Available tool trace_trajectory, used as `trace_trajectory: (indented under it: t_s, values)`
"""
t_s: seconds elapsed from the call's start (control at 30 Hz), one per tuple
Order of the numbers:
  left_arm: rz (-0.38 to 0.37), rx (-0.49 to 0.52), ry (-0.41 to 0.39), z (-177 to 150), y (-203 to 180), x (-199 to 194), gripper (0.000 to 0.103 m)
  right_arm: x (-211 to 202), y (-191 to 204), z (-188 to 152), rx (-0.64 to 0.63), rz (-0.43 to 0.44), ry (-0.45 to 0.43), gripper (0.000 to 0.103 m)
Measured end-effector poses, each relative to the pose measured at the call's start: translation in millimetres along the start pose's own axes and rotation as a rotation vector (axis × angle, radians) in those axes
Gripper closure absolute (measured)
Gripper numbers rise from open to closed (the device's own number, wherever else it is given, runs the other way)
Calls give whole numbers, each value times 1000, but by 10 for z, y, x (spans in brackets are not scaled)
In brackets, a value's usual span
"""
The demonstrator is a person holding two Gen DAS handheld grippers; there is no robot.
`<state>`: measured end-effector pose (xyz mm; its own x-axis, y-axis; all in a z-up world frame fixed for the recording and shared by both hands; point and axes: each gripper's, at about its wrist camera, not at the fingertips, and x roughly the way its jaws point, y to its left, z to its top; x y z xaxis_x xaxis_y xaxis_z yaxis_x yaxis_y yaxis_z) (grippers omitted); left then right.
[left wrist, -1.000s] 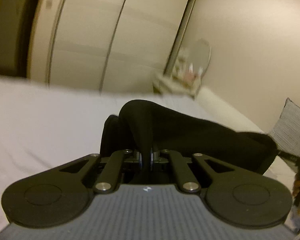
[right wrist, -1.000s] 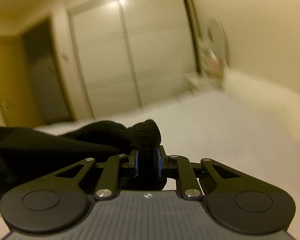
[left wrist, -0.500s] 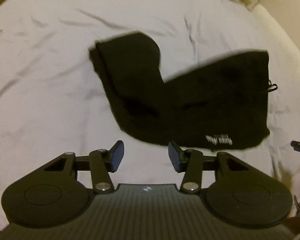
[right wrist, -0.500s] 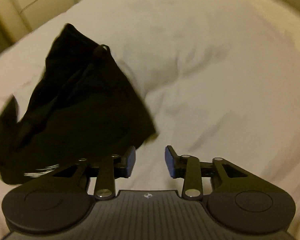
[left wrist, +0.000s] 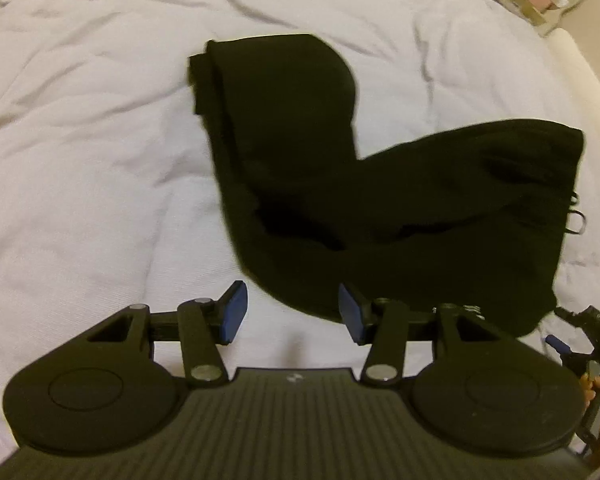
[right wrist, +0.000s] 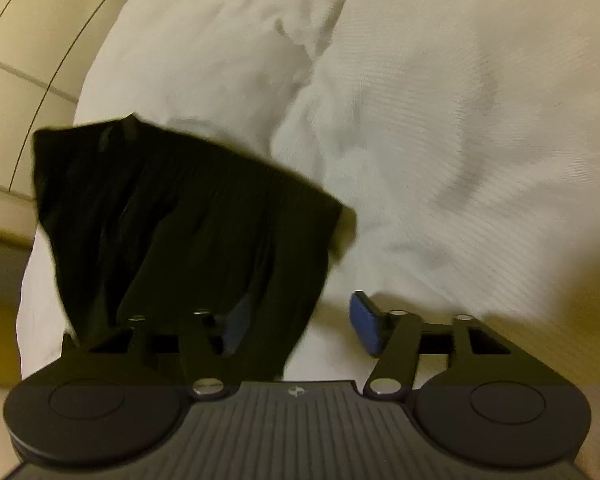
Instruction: Fold clothes
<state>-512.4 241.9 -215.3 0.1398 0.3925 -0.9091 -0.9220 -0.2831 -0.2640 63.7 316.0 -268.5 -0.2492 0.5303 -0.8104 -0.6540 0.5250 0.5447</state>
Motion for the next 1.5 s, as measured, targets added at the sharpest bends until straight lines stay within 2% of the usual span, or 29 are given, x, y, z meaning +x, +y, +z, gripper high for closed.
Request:
trace_trajectory:
  t_s: [0.03, 0.07, 0.17, 0.2, 0.23, 0.27, 0.37, 0.5, 0.57, 0.67, 0.8, 1.03, 1.07, 1.1, 1.13, 1.2, 1.3, 1.4, 1.5]
  values:
    - [5, -14, 0, 21, 48, 33, 58, 84, -11, 7, 7, -10, -19, 30]
    - [9, -30, 0, 39, 97, 62, 58, 162, -27, 13, 17, -22, -36, 28]
    - [16, -90, -6, 126, 284, 154, 58, 416, -73, 58, 88, -9, -66, 28]
    - [17, -114, -9, 159, 353, 185, 58, 461, -33, 87, 95, 8, -61, 37]
    - [17, -141, -14, 202, 426, 222, 58, 505, 10, 115, 100, 22, -54, 67]
    - [16, -170, -19, 249, 499, 263, 58, 535, 84, 140, 80, 11, -30, 85]
    - [9, -245, -42, 412, 699, 360, 59, 419, 262, 187, -12, -43, -19, 92]
    - [-19, -338, -82, 712, 939, 575, 59, -82, 221, 277, -34, -128, -94, 97]
    - [-41, -394, -107, 855, 1035, 713, 59, -270, 189, 320, -45, -165, -101, 97]
    - [-65, -497, -139, 1044, 1195, 943, 61, -320, 222, 316, -42, -181, -94, 96]
    - [-135, -628, -149, 1199, 1376, 1198, 65, -306, 292, 294, -35, -195, -89, 93]
    - [-194, -600, -131, 1336, 1286, 1406, 66, -228, 322, 336, -5, -213, -81, 90]
    - [-188, -596, -118, 1353, 1282, 1446, 81, -213, 330, 335, -5, -217, -77, 90]
    - [-186, -594, -105, 1368, 1283, 1486, 101, -197, 345, 339, -7, -217, -76, 90]
    - [-185, -594, -103, 1388, 1285, 1492, 102, -180, 360, 342, -8, -218, -75, 91]
    - [-172, -561, -154, 1459, 1258, 1315, 102, -193, 438, 347, -28, -212, -85, 93]
    - [-191, -516, -272, 1609, 1270, 791, 102, -417, 689, 350, -97, -155, -128, 94]
    - [-170, -466, -436, 1720, 1393, -45, 102, -755, 986, 348, -163, -73, -182, 94]
    - [-127, -416, -597, 1569, 1584, -989, 102, -1182, 1236, 314, -214, 23, -232, 95]
